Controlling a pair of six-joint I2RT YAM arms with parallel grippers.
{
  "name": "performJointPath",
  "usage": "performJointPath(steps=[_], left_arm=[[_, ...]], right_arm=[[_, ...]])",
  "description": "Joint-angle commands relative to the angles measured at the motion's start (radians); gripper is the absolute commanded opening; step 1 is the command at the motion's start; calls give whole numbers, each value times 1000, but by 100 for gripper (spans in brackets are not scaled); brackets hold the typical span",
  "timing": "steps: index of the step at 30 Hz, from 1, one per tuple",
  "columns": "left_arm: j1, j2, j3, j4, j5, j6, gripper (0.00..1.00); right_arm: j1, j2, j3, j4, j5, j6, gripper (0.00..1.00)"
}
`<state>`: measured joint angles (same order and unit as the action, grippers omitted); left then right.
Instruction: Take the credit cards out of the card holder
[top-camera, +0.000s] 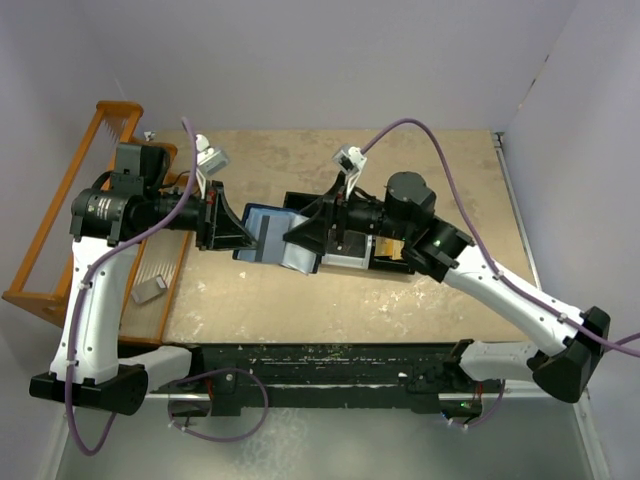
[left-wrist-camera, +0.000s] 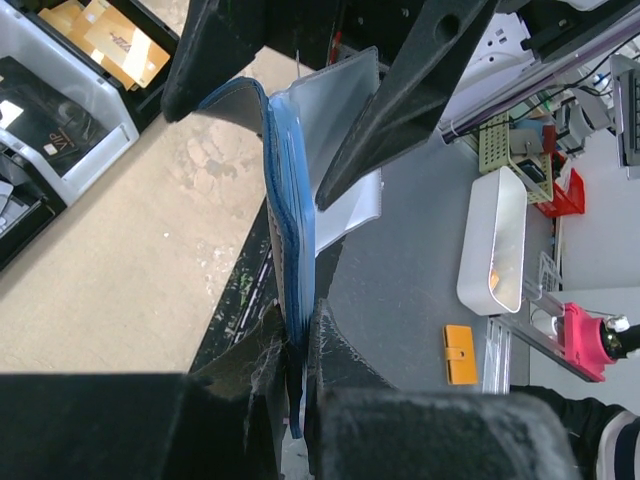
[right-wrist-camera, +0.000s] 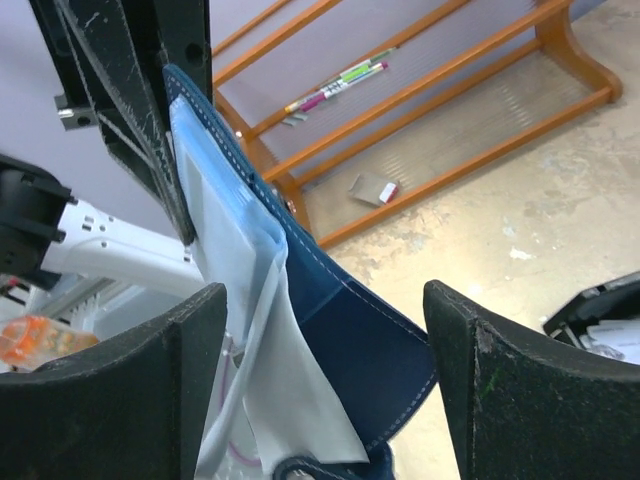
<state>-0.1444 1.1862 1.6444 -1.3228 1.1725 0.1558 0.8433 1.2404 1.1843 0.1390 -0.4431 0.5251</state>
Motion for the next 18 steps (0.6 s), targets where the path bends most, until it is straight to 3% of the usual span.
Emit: performJointPath(steps=[1,10,18], left_arm=[[2,-4,51,47,95,56,0],[2,8,69,13,129,77,0],[2,18,74,-51,145,136,0]], right_arm=[[-47,-57,73,-143,-115,-102,80],[-70,30,213,-362,-319,-253,67],[-104,106,350,-544,-294,-411,67]])
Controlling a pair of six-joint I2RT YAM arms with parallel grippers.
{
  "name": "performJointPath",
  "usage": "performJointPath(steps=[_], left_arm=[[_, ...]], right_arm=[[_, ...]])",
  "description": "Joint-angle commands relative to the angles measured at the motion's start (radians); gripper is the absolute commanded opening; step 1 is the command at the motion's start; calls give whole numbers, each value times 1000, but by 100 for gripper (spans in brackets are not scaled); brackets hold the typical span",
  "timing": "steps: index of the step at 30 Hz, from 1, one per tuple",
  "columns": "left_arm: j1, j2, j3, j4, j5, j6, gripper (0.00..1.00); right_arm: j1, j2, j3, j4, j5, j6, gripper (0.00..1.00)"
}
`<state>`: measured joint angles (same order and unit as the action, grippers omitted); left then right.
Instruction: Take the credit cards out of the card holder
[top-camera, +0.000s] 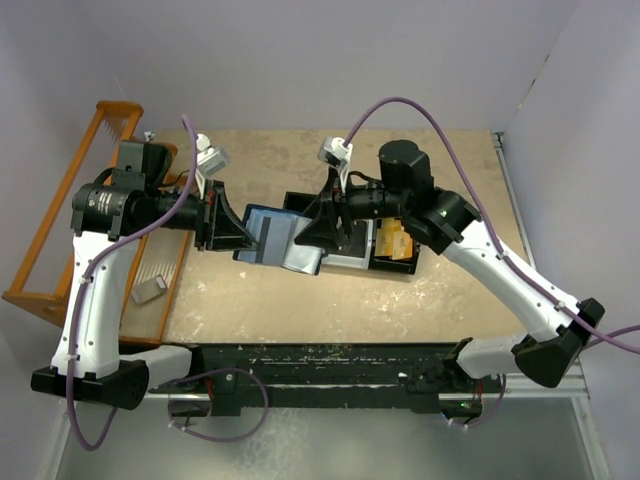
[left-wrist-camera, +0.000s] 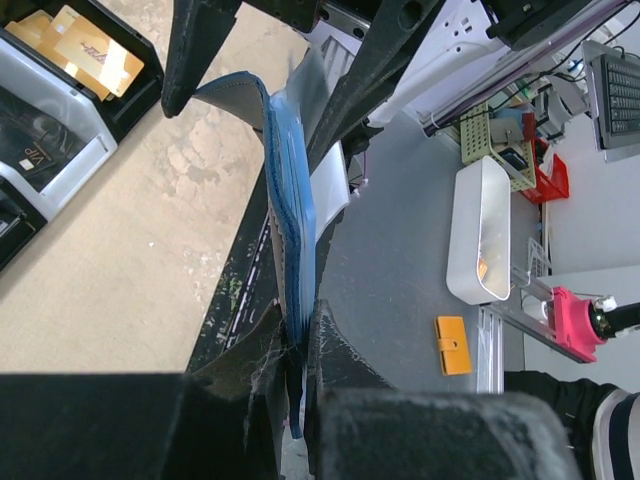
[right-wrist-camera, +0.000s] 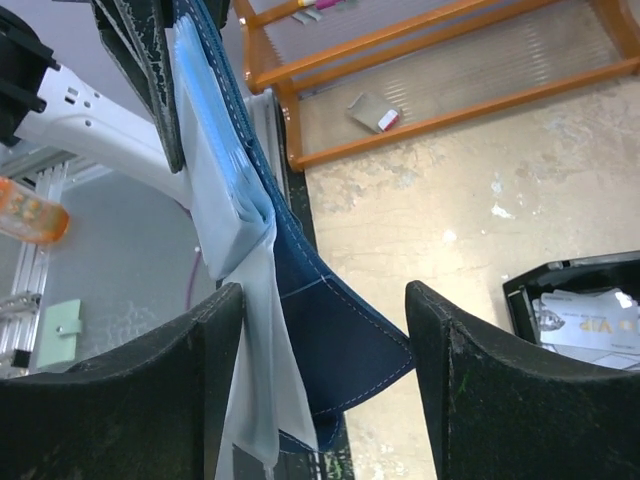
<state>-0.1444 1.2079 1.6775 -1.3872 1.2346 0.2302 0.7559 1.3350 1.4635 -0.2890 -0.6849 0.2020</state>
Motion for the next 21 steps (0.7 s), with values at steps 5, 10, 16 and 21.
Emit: performJointPath(steps=[5,10,16,21], left_arm=[[2,-1,39,0,66,81,0],[2,-4,35,23,23,71,0],[2,-11,24,48,-4,61,8],[2,-15,15,28,54,88,19]], right_arm=[[-19,54,55,20,-261,17,49],[-14,118,-7,187,-380,147,27],[-10,115,-79,245,-422,201,0],[-10,82,-118,298,-430,226,0]])
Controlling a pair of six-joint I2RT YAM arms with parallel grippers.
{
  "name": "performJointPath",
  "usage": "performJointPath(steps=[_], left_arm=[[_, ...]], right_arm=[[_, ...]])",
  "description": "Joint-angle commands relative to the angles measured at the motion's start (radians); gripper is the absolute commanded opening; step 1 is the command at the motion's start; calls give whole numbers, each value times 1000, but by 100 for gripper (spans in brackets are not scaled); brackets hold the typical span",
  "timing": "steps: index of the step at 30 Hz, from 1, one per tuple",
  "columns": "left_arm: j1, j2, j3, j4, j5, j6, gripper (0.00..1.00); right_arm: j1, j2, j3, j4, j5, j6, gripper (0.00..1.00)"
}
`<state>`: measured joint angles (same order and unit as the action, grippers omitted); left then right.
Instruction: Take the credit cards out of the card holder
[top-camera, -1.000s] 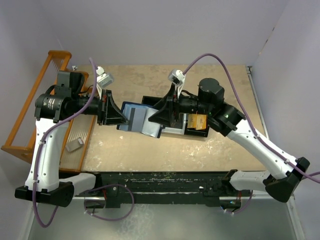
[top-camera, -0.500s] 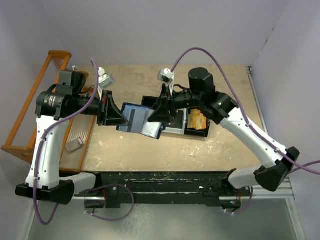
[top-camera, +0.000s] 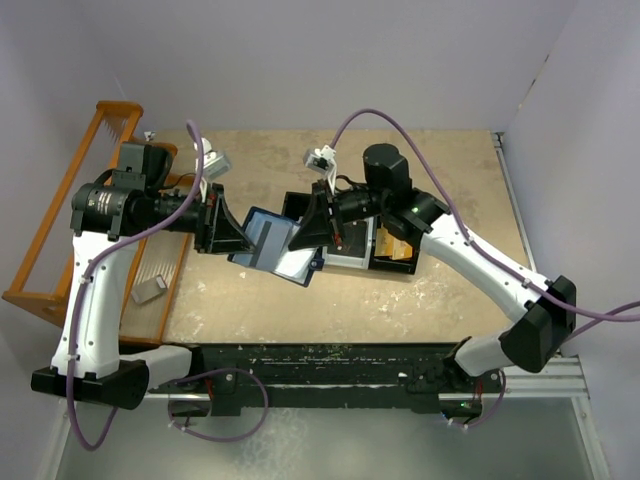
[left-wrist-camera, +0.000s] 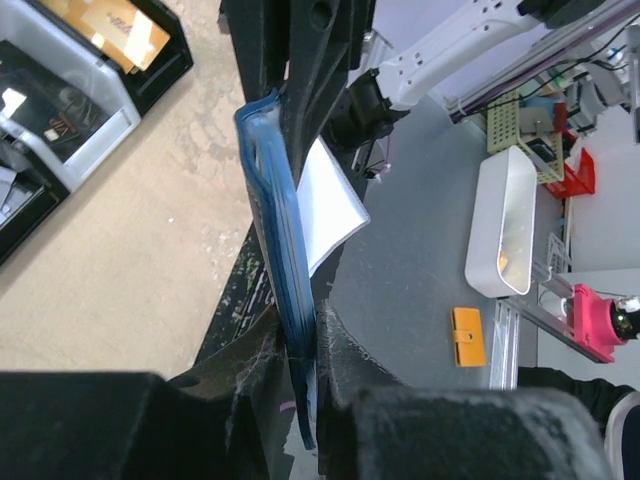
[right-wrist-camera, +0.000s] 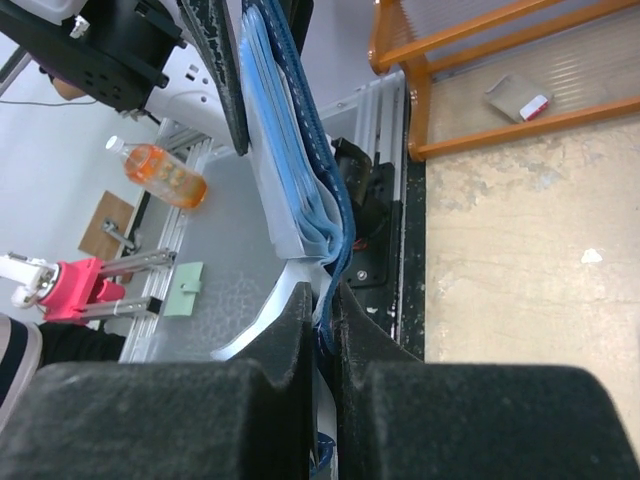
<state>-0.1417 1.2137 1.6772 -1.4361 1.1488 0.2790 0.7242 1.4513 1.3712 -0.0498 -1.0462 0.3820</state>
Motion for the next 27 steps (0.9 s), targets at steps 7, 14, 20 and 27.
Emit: performJointPath(steps=[7,14,20,27], left_arm=[[-1,-27,-22,63,198,66,28],[-1,-25,-46,69,287,50,33],[-1,-68,-92,250,132,-106,27],[-1,-76,-94,267,274,-147,33]], right_arm=[[22,-46,-21,68,-55,59,0],[21,-73,-23,74,-43,62,0],[21,-91,-22,96,-38,84,0],[22,-101,-25,96,-36,84,0]])
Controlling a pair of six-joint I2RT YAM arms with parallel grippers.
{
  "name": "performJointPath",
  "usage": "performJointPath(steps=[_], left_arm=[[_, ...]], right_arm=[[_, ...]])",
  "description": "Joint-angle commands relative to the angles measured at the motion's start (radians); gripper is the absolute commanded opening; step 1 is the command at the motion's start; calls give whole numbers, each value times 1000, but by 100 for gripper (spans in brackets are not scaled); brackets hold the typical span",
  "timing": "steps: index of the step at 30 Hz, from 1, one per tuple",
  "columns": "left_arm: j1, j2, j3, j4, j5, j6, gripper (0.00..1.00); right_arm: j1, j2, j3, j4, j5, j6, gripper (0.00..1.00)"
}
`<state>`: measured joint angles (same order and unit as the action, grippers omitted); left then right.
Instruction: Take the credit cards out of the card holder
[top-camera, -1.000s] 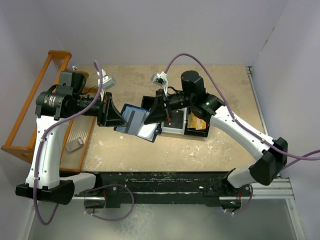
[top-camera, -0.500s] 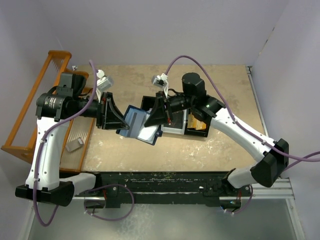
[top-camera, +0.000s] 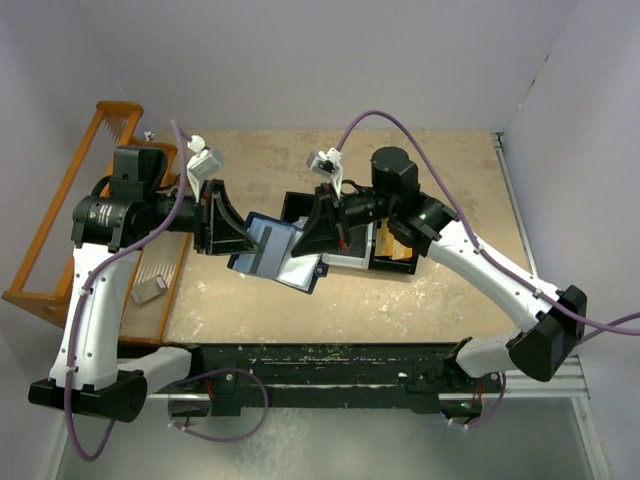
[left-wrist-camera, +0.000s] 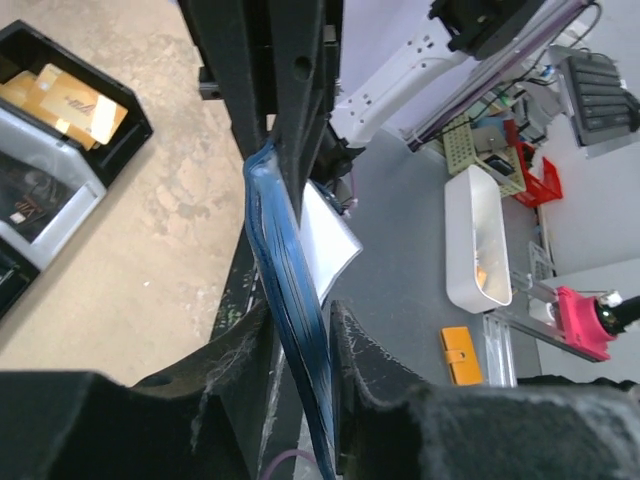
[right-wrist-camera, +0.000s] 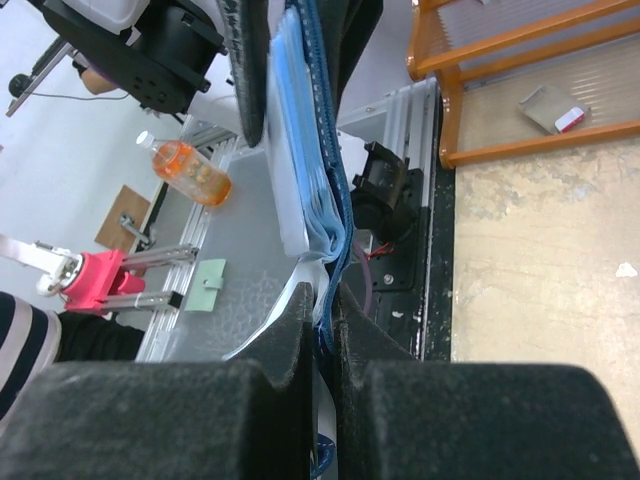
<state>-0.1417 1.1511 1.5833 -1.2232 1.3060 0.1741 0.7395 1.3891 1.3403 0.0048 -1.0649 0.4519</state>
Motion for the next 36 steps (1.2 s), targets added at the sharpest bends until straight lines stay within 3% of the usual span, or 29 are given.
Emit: performJointPath(steps=[1,8,19,30,33,36], left_arm=[[-1,-10,0,43,152,-38,33],[-1,-4,4,-7,192,8,34],[-1,-22,-6,64,-62,-16,32],[-1,-17,-6,25,219,-25,35],[-1,-17,-6,25,221,-23,35],[-1,-22,-10,46,125,-18,32]], right_arm=[[6,-39,6,30,-19,12,0],[6,-50,4,1,-36,13,0],[6,-40,41,48,17,53,0],[6,-50,12,30,-8,56,0],[7,-55,10,32,-11,57,0],[6,-58,16,31,-9,59,0]])
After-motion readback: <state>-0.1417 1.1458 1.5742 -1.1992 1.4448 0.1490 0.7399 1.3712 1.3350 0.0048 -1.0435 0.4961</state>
